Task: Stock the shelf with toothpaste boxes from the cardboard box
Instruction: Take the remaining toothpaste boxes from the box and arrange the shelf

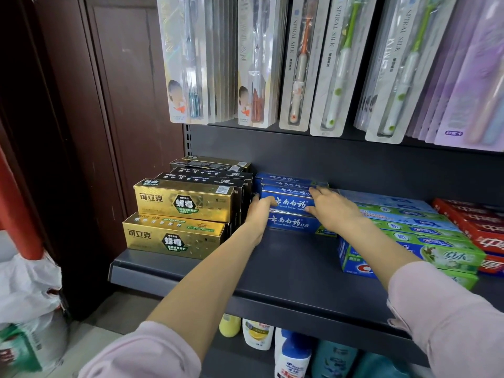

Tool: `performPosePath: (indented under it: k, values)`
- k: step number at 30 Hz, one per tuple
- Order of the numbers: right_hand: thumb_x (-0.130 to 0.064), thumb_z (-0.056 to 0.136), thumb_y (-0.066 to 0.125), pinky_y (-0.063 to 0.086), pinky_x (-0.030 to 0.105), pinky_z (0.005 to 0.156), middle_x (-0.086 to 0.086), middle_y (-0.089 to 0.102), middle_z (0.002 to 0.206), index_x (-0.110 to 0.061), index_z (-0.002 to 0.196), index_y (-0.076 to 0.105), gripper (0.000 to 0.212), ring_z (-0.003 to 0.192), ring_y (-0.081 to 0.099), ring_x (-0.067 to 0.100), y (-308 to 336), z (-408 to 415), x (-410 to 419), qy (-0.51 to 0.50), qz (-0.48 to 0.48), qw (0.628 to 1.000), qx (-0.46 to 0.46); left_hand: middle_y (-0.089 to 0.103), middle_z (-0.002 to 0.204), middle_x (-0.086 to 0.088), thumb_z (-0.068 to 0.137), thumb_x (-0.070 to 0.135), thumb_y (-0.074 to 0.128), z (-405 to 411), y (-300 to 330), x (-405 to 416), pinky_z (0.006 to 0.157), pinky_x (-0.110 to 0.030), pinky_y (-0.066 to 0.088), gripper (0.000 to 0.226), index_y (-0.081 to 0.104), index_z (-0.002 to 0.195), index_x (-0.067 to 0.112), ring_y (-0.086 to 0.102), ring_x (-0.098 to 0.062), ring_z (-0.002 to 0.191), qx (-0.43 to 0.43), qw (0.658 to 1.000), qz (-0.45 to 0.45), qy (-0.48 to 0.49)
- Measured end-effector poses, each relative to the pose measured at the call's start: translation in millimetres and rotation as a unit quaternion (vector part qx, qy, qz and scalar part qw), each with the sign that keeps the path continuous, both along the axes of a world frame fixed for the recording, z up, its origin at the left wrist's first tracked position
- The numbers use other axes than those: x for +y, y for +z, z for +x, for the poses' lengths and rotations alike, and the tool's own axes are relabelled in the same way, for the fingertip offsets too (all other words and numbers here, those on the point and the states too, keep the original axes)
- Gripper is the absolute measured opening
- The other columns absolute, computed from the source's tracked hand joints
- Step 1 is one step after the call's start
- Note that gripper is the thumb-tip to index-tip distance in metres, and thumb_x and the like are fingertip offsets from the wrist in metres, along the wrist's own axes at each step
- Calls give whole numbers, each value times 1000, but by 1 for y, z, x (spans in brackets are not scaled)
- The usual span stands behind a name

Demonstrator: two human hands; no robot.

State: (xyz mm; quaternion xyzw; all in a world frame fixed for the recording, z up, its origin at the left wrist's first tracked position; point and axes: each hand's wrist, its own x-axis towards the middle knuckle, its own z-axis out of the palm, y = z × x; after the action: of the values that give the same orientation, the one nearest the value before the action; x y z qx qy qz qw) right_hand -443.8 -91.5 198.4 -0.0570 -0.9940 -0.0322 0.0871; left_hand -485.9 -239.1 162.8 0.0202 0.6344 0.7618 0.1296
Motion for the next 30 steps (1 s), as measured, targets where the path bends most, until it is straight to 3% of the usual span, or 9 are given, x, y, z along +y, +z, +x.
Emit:
performPosePath:
  k: [4,6,8,10,14,17,20,24,30]
  values:
    - [-43,98,39,38,41,101,11,37,145,-9,144,29,58,132,38,30,2,-2,-2,-19,-2,1000,2,51,132,-1,90,35,60,-1,-1,8,83,-28,51,65,30,145,18,56,-18,113,105,991,-80,30]
    - [-42,98,40,40,41,101,12,37,144,-8,144,28,58,132,37,30,1,-2,-2,-15,-1,1000,-4,34,150,-4,90,26,62,0,-3,10,108,-32,36,75,19,150,15,36,-20,137,215,956,-189,60]
    - [-40,98,42,39,41,103,13,36,145,-8,144,27,59,132,36,30,0,-2,-1,-10,-1,1000,-10,17,157,-4,91,14,59,3,0,12,114,-28,23,77,12,151,12,21,-18,144,305,906,-283,79]
    - [-38,98,43,38,42,105,13,34,145,-8,145,26,58,133,34,31,1,-2,0,-5,-5,1000,-20,19,156,-6,92,11,54,1,8,16,115,-27,21,66,20,149,8,20,-19,144,357,867,-341,70]
    - [-40,100,36,35,41,107,14,36,144,-9,143,32,53,132,35,31,6,-5,3,-7,-25,999,-28,42,139,-18,97,19,40,-9,33,23,106,-35,31,41,46,131,-2,39,-30,130,342,847,-399,85]
    - [-46,99,29,31,40,107,16,36,144,-7,140,34,56,133,34,31,9,-10,2,-12,-62,998,-3,35,141,-23,97,28,43,-27,43,26,107,-39,31,51,37,135,-6,34,-34,132,269,842,-463,66]
    - [-56,93,40,22,39,114,10,16,157,-10,149,17,76,144,18,27,13,-19,5,-1,-95,995,-32,20,149,-26,95,36,48,-41,47,30,111,-40,29,74,17,145,-8,28,-36,137,183,848,-498,18]
    - [-66,82,50,5,36,120,5,0,160,-13,152,0,101,148,1,20,11,-30,16,19,-65,994,-89,27,143,-23,93,40,50,-50,43,37,107,-38,33,71,26,142,-7,36,-35,130,190,843,-502,38]
    - [-84,70,42,7,37,119,7,25,154,-14,149,22,107,143,21,24,18,-28,26,-37,19,996,-76,43,138,-16,95,40,44,-47,38,46,106,-44,31,52,45,133,5,39,-31,129,264,752,-601,62]
